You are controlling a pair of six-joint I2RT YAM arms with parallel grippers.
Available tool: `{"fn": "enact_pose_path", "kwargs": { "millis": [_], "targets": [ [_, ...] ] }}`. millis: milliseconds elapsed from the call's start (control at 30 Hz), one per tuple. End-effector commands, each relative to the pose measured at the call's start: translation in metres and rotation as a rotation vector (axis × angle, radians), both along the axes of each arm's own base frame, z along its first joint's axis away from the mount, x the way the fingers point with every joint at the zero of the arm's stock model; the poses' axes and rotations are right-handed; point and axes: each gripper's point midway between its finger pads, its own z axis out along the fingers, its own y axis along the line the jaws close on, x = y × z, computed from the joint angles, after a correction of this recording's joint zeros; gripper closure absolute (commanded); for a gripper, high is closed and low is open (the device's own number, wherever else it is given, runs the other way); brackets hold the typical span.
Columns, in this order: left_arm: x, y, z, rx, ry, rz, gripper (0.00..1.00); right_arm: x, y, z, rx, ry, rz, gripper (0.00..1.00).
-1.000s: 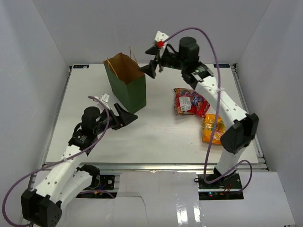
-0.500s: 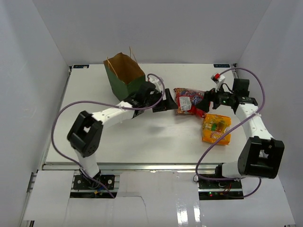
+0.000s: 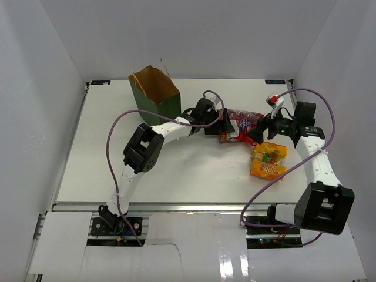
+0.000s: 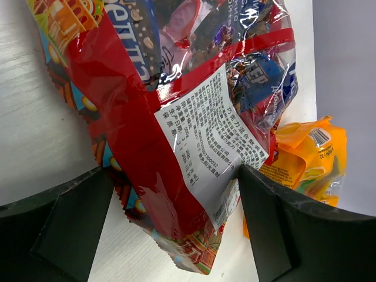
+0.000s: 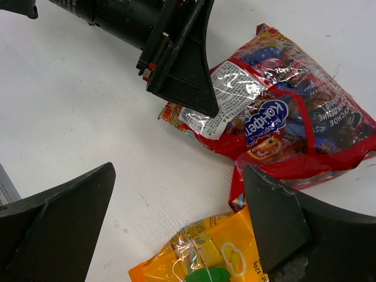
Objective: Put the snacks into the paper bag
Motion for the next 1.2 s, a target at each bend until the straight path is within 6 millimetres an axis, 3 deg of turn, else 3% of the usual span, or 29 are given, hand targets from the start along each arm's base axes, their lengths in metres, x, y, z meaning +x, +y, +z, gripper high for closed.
{"fn": "enact_pose_path", "kwargs": {
  "millis": [0, 67, 167, 200, 233, 333, 367, 433, 533, 567, 633, 700, 733, 767, 833, 933, 1100, 1133, 1167],
  "targets": [
    [0.005, -0.009, 0.022, -0.048, -0.018, 0.002, 0.04, 0.006, 0.000, 0.009, 0.006, -0.042, 0.020, 0.05],
    [0.007, -0.010, 0.016, -0.057, -0.012, 0.003, 0.06, 0.006, 0.000, 0.009, 0.008, -0.039, 0.023, 0.05],
    [0.008, -0.016, 0.015, -0.091, -0.019, -0.002, 0.23, 0.006, 0.001, 0.008, 0.014, -0.034, 0.026, 0.05],
    [0.011, -0.019, 0.019, -0.114, -0.038, -0.003, 0.30, 0.006, 0.000, 0.008, 0.014, -0.033, 0.023, 0.05],
    [0.011, -0.020, 0.021, -0.122, -0.043, -0.008, 0.44, 0.006, 0.000, 0.007, 0.015, -0.028, 0.023, 0.05],
    [0.009, -0.021, 0.025, -0.146, -0.078, -0.024, 0.65, 0.006, 0.000, 0.006, 0.018, -0.025, 0.023, 0.05],
    [0.008, -0.021, 0.035, -0.163, -0.099, -0.033, 0.76, 0.006, 0.000, 0.007, 0.020, -0.025, 0.024, 0.05],
    [0.008, -0.019, 0.041, -0.167, -0.136, -0.044, 0.83, 0.007, -0.001, 0.009, 0.020, -0.028, 0.020, 0.05],
    [0.004, -0.020, 0.067, -0.197, -0.201, -0.082, 0.92, 0.009, -0.002, 0.012, 0.023, -0.034, 0.018, 0.05],
    [0.002, -0.020, 0.088, -0.234, -0.239, -0.097, 0.98, 0.010, -0.002, 0.015, 0.023, -0.042, 0.019, 0.05],
    [-0.003, -0.018, 0.114, -0.284, -0.270, -0.111, 1.00, 0.012, -0.003, 0.019, 0.024, -0.050, 0.017, 0.05],
    [-0.012, -0.017, 0.159, -0.368, -0.335, -0.136, 1.00, 0.015, -0.004, 0.024, 0.024, -0.063, 0.015, 0.05],
    [-0.016, -0.015, 0.167, -0.387, -0.343, -0.143, 1.00, 0.016, -0.004, 0.027, 0.027, -0.066, 0.015, 0.05],
    [-0.022, -0.012, 0.197, -0.441, -0.389, -0.149, 1.00, 0.017, -0.005, 0.032, 0.027, -0.077, 0.015, 0.05],
    [-0.030, -0.007, 0.210, -0.477, -0.402, -0.161, 1.00, 0.019, -0.005, 0.036, 0.029, -0.087, 0.017, 0.05],
    [-0.048, 0.000, 0.244, -0.570, -0.428, -0.191, 1.00, 0.023, -0.004, 0.045, 0.032, -0.104, 0.020, 0.05],
    [-0.077, 0.018, 0.268, -0.682, -0.447, -0.212, 1.00, 0.026, -0.006, 0.051, 0.030, -0.120, 0.017, 0.05],
    [-0.082, 0.024, 0.283, -0.709, -0.481, -0.211, 1.00, 0.026, -0.006, 0.050, 0.030, -0.117, 0.015, 0.05],
    [-0.085, 0.027, 0.281, -0.708, -0.480, -0.208, 1.00, 0.026, -0.006, 0.050, 0.032, -0.117, 0.015, 0.05]
  ]
}}
